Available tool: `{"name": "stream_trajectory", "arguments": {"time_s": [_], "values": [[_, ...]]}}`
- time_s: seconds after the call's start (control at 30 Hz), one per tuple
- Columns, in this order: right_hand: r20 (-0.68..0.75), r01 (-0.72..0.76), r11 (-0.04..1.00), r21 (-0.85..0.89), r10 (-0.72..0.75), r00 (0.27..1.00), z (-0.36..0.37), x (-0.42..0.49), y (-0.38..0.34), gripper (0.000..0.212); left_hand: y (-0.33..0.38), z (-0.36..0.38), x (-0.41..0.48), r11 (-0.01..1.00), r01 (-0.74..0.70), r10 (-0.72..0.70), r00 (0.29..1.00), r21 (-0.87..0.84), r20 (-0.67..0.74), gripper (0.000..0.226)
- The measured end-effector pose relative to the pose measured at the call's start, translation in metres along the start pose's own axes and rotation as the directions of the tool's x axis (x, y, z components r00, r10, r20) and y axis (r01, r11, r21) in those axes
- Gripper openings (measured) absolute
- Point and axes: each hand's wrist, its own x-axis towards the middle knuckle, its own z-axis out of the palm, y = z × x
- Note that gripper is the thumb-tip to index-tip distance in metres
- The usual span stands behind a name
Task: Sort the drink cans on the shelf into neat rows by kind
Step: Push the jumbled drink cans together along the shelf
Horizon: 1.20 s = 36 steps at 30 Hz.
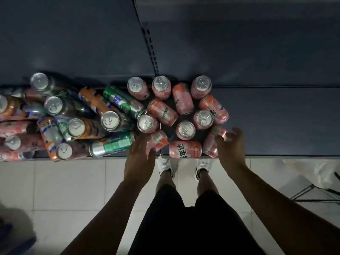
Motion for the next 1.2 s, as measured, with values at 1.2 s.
{"name": "stream_trajectory", "arguments": {"time_s": [1.2], "values": [[-0.022,0.161,0.905,-0.394,-0.185,0.983,-0.013,0.013,0.019,0.047,0.021,0.016,0.015,0.968,0.146,-0.163,0.984,0.203,0.072,0.062]]}}
